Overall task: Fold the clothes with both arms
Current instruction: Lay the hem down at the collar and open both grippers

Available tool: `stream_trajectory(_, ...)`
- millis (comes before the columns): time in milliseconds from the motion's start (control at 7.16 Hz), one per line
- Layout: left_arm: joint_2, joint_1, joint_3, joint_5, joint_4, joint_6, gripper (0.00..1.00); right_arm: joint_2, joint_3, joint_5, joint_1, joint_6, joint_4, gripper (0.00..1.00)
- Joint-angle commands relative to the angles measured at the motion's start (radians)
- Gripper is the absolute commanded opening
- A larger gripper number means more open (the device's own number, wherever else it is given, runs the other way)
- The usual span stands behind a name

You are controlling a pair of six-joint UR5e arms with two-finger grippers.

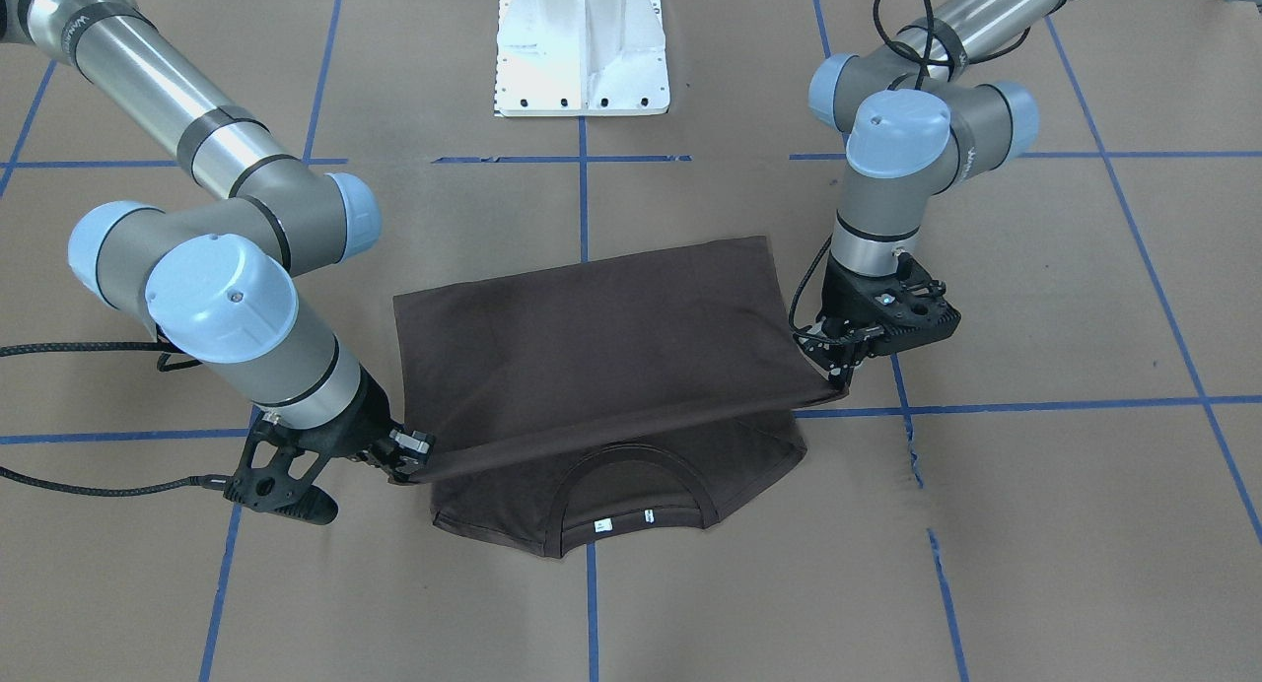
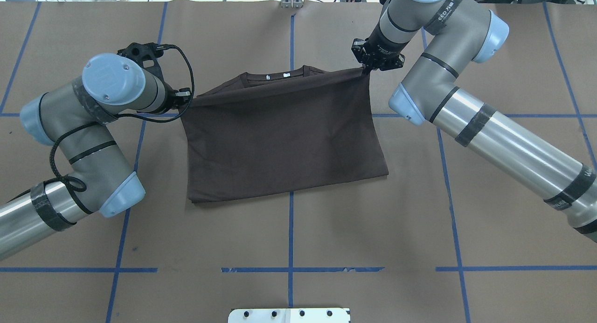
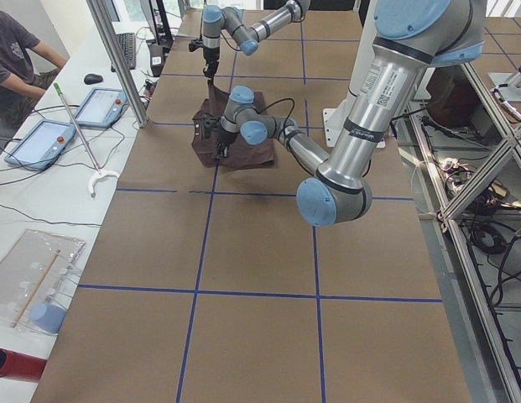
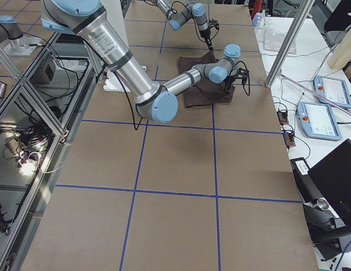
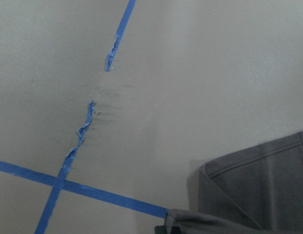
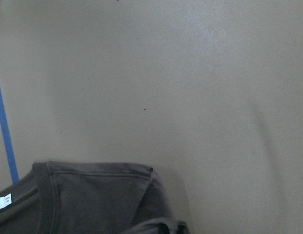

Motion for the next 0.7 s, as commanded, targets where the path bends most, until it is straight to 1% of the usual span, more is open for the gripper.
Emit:
stream_trajectory(0,-0.009,-0.005,0.013,0.000,-0.016,0.002,0.00,0.033,-0.037,-0.004,0.002,0.001,0.019,0.00)
stream_trajectory(279,-0.031,-0.017,0.030,0.000,-0.008,0.005,0.00,0.059,-0.057,-0.016,0.001,0.000,0.020,0.00)
stream_trajectory(419,-0.066,-0.019,0.075,0.003,-0.005,0.006,0.00,0.066,-0.057,-0.019,-0.001,0.000,0.020,0.00)
stream_trajectory(559,-0.080,-0.029,0.093,0.005,-0.006,0.006,0.00,0.067,-0.057,-0.019,-0.001,0.000,0.020,0.00)
